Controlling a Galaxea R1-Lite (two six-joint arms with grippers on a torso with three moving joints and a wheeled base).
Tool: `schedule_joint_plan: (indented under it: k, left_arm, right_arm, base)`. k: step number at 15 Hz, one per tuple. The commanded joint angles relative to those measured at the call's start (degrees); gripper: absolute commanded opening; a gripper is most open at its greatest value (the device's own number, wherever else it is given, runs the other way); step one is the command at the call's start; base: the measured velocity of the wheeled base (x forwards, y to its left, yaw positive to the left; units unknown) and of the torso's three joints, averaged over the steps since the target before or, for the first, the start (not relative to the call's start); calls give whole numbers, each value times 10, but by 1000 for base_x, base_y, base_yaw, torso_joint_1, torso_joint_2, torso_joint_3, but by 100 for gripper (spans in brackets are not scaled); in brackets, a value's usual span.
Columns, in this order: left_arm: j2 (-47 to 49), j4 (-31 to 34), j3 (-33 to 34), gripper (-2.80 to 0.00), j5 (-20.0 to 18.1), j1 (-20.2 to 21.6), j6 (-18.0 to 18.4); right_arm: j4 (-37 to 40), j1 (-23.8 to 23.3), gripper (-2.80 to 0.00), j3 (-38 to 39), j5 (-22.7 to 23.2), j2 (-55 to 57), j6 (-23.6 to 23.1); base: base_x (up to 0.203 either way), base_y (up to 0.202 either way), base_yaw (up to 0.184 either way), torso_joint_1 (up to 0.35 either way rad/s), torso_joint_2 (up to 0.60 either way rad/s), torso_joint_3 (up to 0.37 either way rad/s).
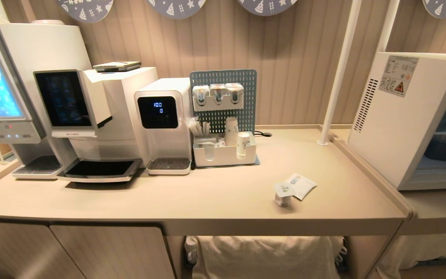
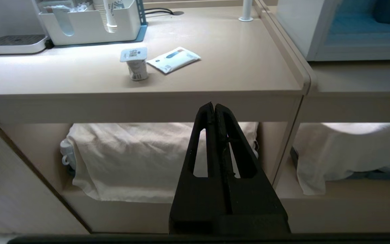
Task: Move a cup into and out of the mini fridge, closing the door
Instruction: Close the freezer door
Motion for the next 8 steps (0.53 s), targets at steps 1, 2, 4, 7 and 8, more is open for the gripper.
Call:
schedule_joint_plan:
  k: [1, 2, 4, 7, 8]
  left_arm:
    - [1, 0, 2, -280, 0, 0, 0]
    - [1, 0, 2, -280, 0, 0, 0]
    - [1, 0, 2, -280, 0, 0, 0]
    - [1, 0, 2, -280, 0, 0, 0]
    - [1, 0, 2, -280, 0, 0, 0]
  right_arm:
    - [0, 0, -280, 0, 0, 2, 0]
    - [0, 0, -280, 0, -1, 2, 0]
    - [1, 0, -280, 0, 0, 2, 0]
    - [1, 0, -280, 0, -1, 2, 0]
    - [1, 0, -280, 0, 0, 2, 0]
  base:
    - [-198, 0, -6, 1, 2, -2]
    - [-174, 0, -9, 2, 2, 7]
    - [-153, 0, 2, 0, -2, 2]
    - [-19, 0, -2, 0, 0, 1]
    - [0, 0, 0, 0, 0, 0]
